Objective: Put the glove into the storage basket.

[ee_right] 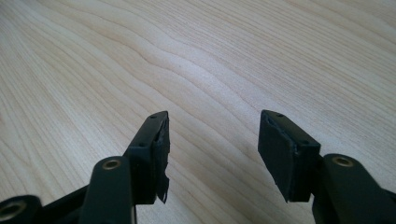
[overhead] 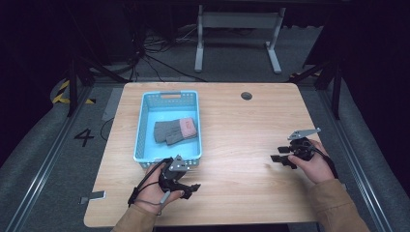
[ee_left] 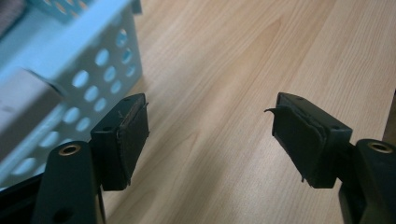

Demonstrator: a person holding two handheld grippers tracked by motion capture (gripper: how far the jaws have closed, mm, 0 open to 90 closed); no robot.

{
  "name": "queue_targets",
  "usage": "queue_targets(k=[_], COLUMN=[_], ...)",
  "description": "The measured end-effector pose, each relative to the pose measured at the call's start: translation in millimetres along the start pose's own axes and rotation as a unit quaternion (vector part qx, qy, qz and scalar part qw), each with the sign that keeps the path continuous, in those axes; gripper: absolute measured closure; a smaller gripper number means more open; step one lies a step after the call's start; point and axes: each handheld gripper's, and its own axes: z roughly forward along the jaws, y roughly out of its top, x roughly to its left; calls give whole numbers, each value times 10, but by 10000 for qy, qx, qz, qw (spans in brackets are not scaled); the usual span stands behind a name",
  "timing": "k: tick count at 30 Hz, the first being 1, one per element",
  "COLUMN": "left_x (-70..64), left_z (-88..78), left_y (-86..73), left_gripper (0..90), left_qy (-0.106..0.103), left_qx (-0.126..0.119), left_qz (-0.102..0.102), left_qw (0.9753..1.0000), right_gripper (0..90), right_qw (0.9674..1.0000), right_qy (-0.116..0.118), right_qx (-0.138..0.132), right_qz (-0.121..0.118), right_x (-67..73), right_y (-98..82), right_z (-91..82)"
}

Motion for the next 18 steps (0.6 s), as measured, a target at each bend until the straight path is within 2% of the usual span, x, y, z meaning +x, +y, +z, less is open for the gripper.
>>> queue_targets(k=[4,7,11,18], left_x=[31,40,13,12], left_z=[71,155,244,262], left_y=[-53,-105,-153,-145], left_gripper=[240,223,167,182], left_qy=[92,140,-48,160], left_qx=[-84,-187,2,-32], left_qz=[47,3,23,-11], left_qw=[9999,9997,10000,9999], right_gripper=[440,440,440,440], right_qw=[10000,10000,10000,9999], right_qy=[0,-3,2,-34], right_qx=[20,38,55,81], right_qz=[-2,-19,-43,-52], right_x=[-8,-4,0,-6], right_y=[-5,-8,-10,-17], right_z=[8,24,44,65])
